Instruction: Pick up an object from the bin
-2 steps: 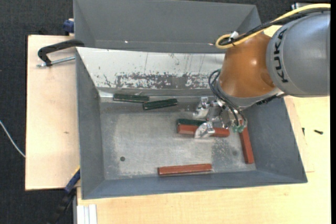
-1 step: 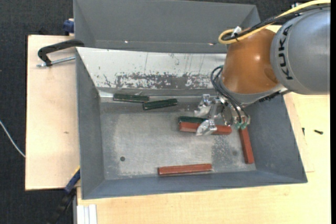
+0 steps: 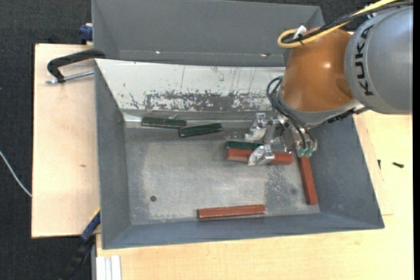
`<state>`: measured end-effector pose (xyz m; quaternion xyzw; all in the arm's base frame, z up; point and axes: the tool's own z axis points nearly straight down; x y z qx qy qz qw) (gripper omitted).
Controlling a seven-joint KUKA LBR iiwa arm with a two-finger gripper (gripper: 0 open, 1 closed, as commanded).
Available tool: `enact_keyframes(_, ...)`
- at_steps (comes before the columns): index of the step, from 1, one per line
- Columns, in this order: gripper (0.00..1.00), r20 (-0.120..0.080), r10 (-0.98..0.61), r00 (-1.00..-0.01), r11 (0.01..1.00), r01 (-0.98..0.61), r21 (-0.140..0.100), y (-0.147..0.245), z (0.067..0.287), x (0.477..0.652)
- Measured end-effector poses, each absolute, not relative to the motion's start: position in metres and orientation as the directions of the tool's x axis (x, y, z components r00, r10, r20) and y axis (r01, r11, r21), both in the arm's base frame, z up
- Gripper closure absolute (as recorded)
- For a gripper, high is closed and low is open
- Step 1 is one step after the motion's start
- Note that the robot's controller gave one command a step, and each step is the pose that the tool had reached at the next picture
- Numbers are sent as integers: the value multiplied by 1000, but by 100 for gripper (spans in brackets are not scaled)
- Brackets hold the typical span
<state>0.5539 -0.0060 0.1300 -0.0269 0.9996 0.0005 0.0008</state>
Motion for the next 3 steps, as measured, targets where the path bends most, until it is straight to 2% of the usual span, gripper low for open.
enact_keyframes(1, 100, -5, -54, -999, 999, -54, 1, -6, 148, 555)
enact_keyframes(3, 100, -9, -53, -999, 999, -53, 0, -6, 165, 556)
